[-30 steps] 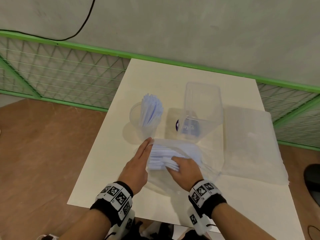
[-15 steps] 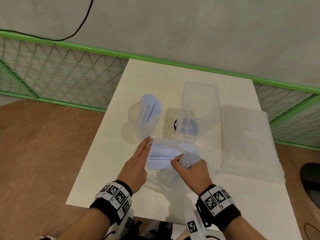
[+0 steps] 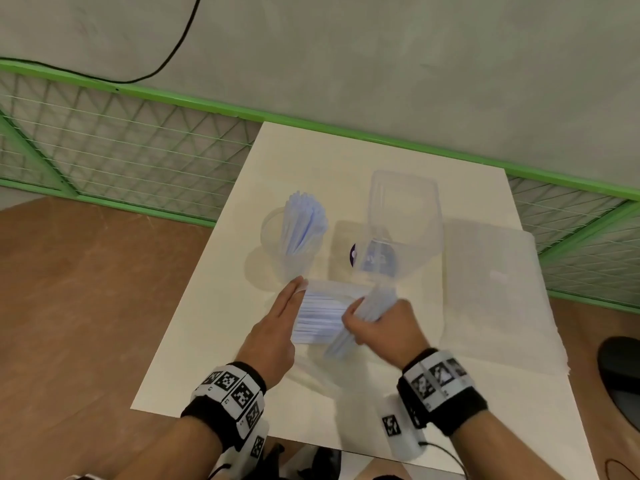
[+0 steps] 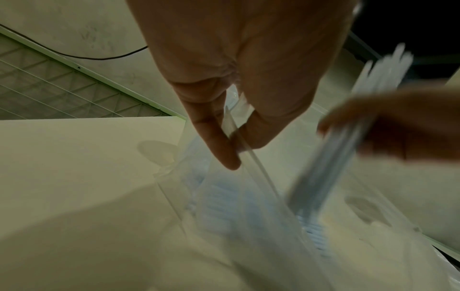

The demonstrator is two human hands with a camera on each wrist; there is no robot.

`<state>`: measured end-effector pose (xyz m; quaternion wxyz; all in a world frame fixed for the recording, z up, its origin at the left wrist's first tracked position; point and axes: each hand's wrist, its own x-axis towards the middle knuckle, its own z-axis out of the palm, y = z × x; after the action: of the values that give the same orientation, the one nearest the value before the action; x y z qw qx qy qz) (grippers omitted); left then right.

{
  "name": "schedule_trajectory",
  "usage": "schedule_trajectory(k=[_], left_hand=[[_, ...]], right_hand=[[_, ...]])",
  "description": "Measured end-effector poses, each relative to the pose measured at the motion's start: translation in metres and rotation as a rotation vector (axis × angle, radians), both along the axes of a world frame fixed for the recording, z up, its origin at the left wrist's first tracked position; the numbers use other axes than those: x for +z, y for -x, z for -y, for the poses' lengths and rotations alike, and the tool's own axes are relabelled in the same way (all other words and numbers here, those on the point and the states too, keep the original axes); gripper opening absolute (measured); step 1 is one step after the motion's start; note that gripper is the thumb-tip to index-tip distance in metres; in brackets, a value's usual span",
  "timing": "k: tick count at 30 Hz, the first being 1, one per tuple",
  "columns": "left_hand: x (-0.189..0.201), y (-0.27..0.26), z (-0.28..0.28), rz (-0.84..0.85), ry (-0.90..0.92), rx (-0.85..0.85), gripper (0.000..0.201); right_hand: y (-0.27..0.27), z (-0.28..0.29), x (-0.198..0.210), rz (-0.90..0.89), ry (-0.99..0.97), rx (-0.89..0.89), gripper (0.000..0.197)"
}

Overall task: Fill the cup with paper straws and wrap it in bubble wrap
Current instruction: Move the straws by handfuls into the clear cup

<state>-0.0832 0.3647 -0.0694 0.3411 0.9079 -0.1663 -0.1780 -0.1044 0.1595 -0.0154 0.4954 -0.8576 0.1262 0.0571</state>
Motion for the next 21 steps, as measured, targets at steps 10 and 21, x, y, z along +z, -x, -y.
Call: schedule_trajectory(k=[10,21], left_hand=[[0.003,0.003,-0.006,-0.026,0.045,0.004,0.102],[0.008,0.003,-0.010,-0.015,0.057,0.006,0.102]], right_hand=[[-0.125,-0.032,0.132,0.348,0.042,0.072,0.012],[-0.159,-0.046,0.049,0.374,0.184,0.122,0.076]])
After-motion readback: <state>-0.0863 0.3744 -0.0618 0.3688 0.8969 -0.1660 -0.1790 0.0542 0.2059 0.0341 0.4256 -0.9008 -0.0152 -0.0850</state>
